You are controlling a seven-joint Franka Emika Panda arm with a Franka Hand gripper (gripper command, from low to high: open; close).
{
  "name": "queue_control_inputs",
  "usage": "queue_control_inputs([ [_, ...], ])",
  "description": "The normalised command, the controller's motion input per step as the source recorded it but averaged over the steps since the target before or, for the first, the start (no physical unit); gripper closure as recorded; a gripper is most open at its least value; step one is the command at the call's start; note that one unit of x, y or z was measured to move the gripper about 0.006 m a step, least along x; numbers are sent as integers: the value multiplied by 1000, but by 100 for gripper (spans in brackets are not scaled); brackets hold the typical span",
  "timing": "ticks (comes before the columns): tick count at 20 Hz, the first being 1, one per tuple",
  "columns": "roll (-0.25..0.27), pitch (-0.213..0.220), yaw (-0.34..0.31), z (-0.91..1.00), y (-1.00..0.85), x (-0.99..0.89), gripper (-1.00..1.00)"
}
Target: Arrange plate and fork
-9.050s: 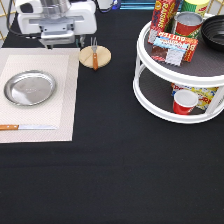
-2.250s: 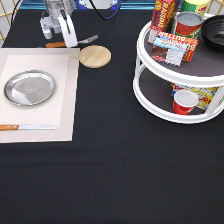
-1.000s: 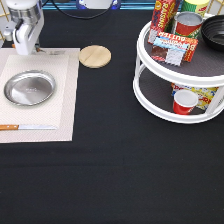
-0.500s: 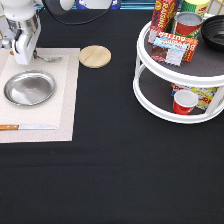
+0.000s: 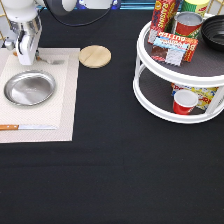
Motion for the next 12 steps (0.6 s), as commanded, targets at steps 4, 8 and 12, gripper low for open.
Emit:
queue_control_inputs([
  [4,-53,69,67,651,415,14,-100],
  [8,-119,119,83,826,824,212,-100],
  [12,-158,106,64,626,849,134,-100],
])
